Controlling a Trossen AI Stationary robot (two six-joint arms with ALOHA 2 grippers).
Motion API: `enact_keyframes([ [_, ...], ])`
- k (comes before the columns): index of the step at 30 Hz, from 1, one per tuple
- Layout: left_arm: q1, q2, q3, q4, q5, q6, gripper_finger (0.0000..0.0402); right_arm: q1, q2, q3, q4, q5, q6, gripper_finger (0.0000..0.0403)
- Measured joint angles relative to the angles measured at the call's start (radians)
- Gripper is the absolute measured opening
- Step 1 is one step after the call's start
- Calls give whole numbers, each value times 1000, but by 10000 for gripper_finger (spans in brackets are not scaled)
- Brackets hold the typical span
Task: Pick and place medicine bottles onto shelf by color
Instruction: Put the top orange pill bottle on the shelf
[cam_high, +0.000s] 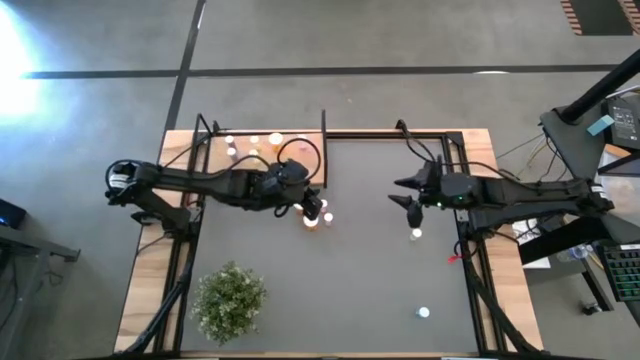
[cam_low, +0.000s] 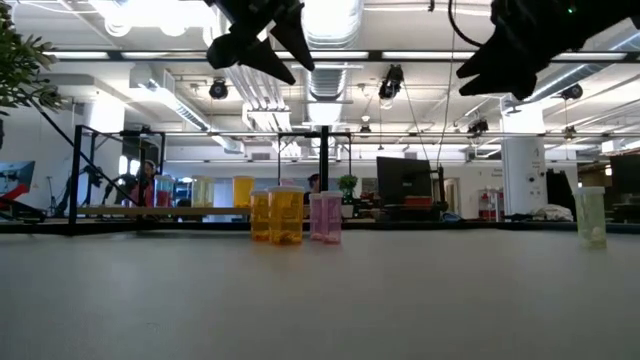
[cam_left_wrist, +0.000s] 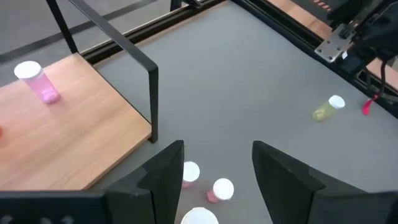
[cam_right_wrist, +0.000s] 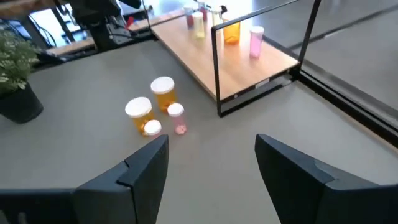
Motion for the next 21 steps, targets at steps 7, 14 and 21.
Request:
enact_keyframes([
  [7,17,-1,1,7,1,0,174,0,-98,-151,180,3,51,228],
  [14,25,-2,1,6,48,1,174,0,-112,-299,497,3,67,228],
  [21,28,-3,1,5,52,2,174,-1,-110,-428,723,3,98,228],
])
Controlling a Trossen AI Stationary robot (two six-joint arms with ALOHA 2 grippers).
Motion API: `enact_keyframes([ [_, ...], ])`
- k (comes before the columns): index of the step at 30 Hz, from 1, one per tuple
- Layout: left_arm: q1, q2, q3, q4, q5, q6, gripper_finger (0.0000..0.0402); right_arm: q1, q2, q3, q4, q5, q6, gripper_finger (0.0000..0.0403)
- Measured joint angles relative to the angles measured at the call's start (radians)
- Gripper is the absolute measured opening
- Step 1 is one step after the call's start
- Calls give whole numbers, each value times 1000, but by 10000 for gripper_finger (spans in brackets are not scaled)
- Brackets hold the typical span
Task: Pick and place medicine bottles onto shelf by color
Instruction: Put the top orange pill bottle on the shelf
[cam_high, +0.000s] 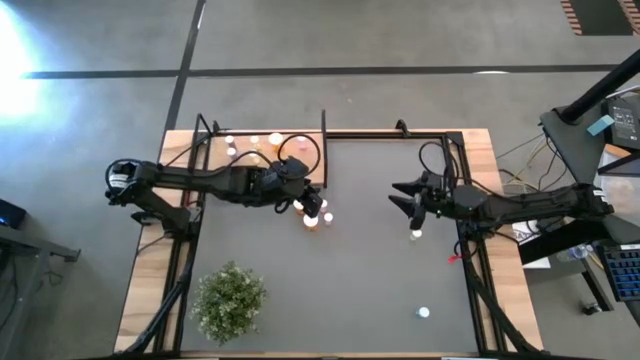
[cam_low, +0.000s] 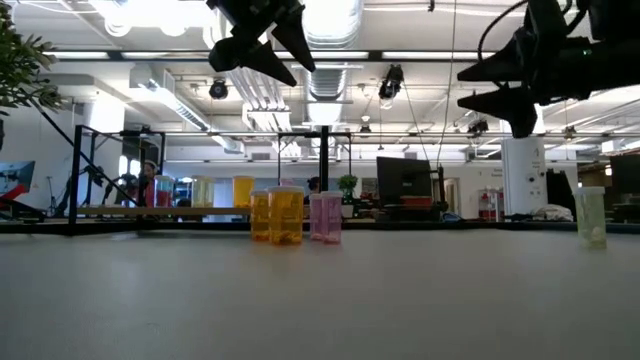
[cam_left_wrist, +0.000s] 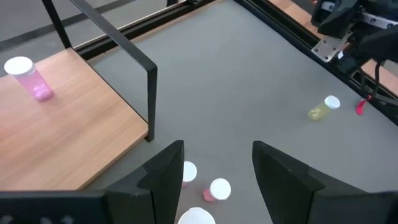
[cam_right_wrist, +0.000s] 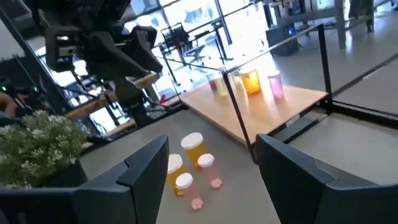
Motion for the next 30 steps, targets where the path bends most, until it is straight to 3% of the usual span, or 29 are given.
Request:
enact_keyframes([
  [9,5,0,0,-3,1,1,174,0,0,-63,31,4,41,228],
  [17,11,0,-2,-2,18,1,174,0,1,-127,28,105,122,228],
  [23,23,0,-9,-15,43,0,174,0,1,-131,11,106,145,228],
  [30,38,36,-37,-18,68,-105,174,0,1,-131,0,106,131,228],
])
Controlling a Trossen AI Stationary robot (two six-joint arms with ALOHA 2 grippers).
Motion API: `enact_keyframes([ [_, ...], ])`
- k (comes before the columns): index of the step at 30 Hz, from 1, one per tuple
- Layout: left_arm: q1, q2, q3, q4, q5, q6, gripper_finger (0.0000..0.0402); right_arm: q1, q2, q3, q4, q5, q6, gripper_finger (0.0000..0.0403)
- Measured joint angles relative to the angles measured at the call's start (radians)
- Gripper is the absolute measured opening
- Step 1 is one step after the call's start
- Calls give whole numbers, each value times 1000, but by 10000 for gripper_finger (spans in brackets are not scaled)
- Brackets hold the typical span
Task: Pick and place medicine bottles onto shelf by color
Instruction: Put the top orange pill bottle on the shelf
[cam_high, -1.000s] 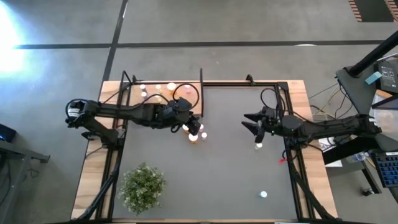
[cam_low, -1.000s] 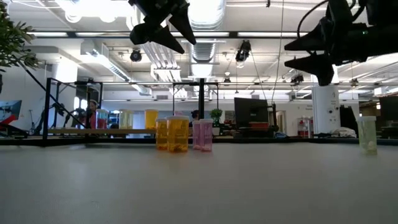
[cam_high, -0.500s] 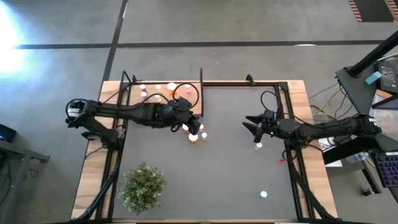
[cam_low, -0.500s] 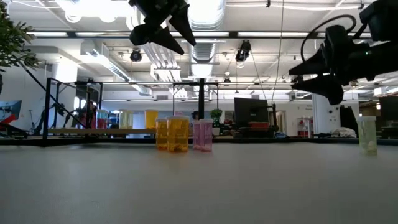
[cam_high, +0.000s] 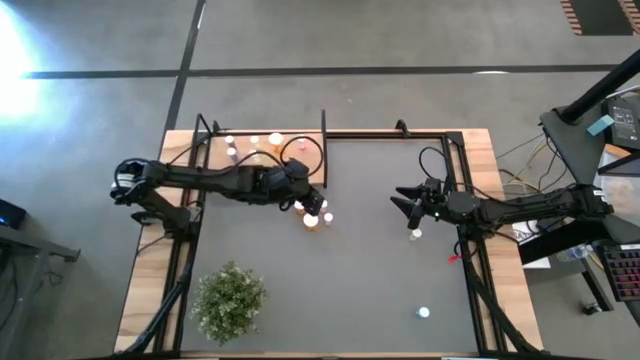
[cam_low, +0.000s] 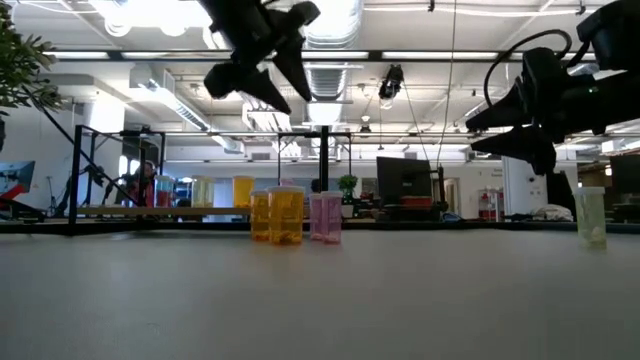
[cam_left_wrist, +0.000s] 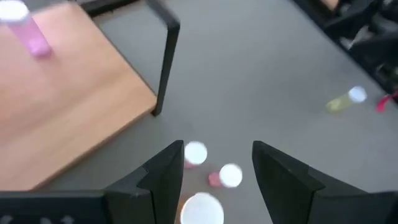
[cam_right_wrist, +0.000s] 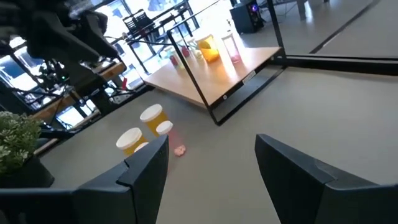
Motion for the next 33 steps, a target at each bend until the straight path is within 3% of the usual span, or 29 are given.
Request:
enact_keyframes([
  [6,11,51,-32,-14,89,-58,174,0,0,0,-3,0,-1,228],
  [33,42,85,-35,-213,116,2,175,0,0,0,-9,-1,-1,228],
])
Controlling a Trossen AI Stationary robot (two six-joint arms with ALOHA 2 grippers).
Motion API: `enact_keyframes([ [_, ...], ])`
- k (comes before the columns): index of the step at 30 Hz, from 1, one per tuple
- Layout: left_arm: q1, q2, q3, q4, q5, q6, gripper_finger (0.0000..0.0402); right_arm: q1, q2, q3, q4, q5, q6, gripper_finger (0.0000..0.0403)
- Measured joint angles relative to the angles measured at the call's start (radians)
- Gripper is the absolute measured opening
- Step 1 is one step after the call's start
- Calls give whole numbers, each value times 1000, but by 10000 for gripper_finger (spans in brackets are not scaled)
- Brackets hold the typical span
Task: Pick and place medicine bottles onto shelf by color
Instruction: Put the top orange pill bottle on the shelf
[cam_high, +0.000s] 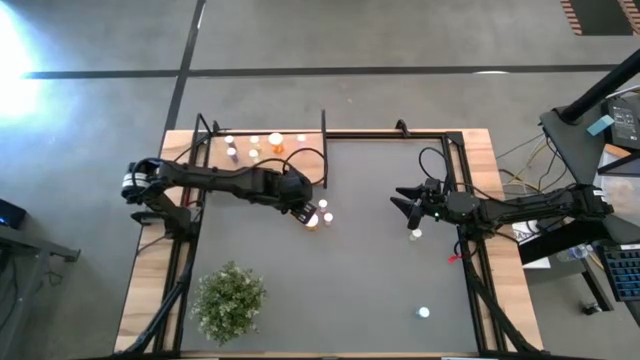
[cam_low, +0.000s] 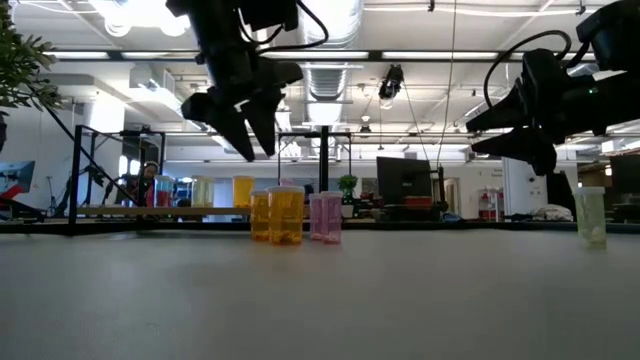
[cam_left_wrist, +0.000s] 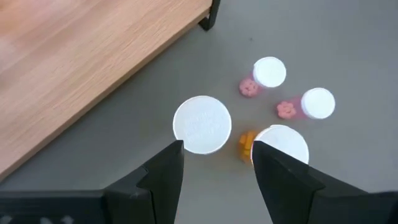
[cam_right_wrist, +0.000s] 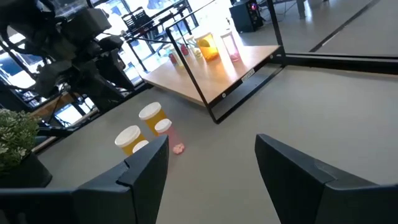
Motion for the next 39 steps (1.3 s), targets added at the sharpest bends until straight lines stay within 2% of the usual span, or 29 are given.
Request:
enact_keyframes([
  [3,5,4,-2,-5,-1,0,190,0,0,0,0,0,0,228],
  [10,20,5,-6,-3,-7,27,263,0,0,1,0,0,0,228],
  [13,24,7,-11,9,-30,37,277,0,0,1,0,0,0,228],
  [35,29,180,-8,76,-48,26,279,0,2,1,-2,0,0,228],
  [39,29,186,-8,77,-48,26,266,0,2,1,-1,0,0,228],
])
